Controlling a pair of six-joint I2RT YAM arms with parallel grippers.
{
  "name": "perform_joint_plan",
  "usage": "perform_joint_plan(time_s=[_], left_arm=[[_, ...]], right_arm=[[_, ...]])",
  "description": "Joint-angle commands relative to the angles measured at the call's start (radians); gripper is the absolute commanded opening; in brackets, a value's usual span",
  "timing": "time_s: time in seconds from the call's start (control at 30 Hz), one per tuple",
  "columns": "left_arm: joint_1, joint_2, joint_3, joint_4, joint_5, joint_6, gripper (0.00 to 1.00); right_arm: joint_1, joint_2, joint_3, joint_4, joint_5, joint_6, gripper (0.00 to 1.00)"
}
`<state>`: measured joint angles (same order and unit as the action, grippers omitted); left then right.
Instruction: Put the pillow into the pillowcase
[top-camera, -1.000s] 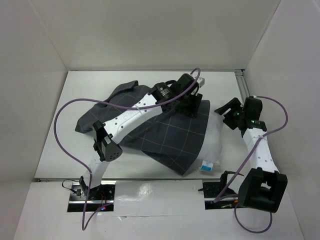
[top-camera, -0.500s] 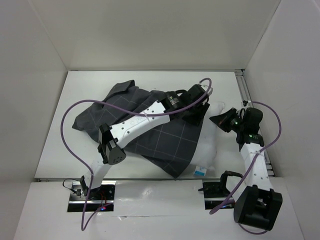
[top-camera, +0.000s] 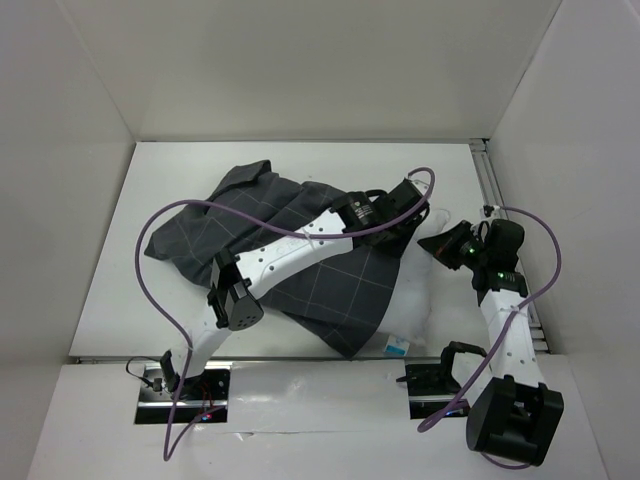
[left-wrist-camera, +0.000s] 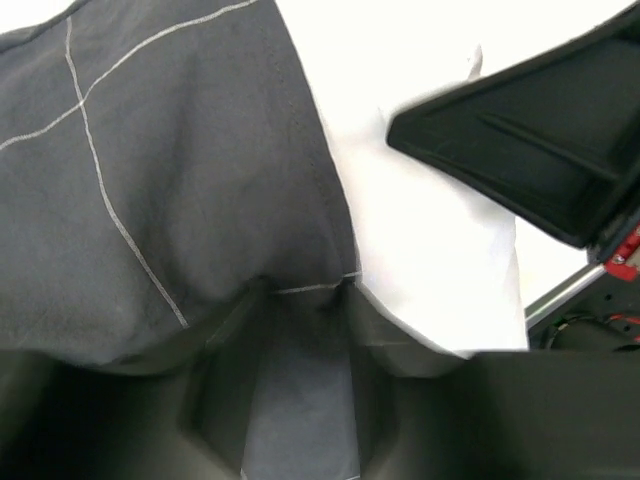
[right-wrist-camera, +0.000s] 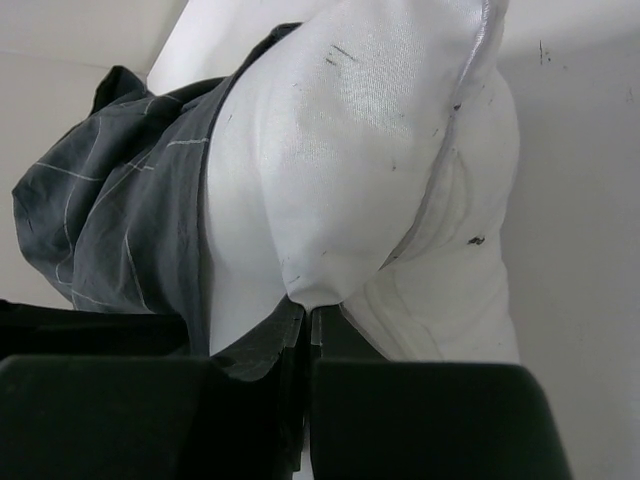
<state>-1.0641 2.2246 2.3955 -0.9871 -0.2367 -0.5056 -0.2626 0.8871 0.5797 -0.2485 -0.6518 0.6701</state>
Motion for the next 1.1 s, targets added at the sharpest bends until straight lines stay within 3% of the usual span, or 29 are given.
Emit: perform_joint_plan(time_s=[0.0, 0.03, 0.07, 0.1, 0.17, 0.4, 0.57, 0.83, 1.07], left_arm=[[-0.005, 0.023, 0.03, -0.007, -0.03, -0.011, 0.41], [-0.005, 0.023, 0.03, -0.007, -0.03, -0.011, 0.33], [-0.005, 0.023, 0.03, -0.007, -0.03, -0.022, 0.14], [-0.005, 0.008, 0.03, -0.007, -0.03, -0.022, 0.06], [-0.005, -0.028, 0.03, -0.007, -0.041, -0.022, 0.0], [0.004, -0.127, 0.03, -0.007, 0.013, -0.031, 0.0], [-0.007, -0.22, 0.007, 0.112, 0.268, -0.051, 0.0], [0.026, -0.131, 0.09, 0.217, 0.543, -0.111, 0.0], [0.087, -0.12, 0.04, 0.269, 0.635, -0.14, 0.0]], right_arm=[[0.005, -0.034, 0.0, -0.026, -0.069, -0.014, 0.0], [0.005, -0.034, 0.0, -0.026, -0.069, -0.014, 0.0], [0.005, -0.034, 0.0, -0.026, -0.069, -0.014, 0.0], [0.005, -0.034, 0.0, -0.026, -0.069, -0.014, 0.0], [0.005, -0.034, 0.0, -0.026, -0.069, -0.014, 0.0], [0.005, -0.034, 0.0, -0.026, -0.078, -0.014, 0.0], [0.025, -0.034, -0.041, 0.095, -0.129, 0.077, 0.0], [0.333, -0.082, -0.096, 0.326, 0.004, 0.359, 0.0], [0.415, -0.033, -0.146, 0.531, 0.058, 0.482, 0.0]])
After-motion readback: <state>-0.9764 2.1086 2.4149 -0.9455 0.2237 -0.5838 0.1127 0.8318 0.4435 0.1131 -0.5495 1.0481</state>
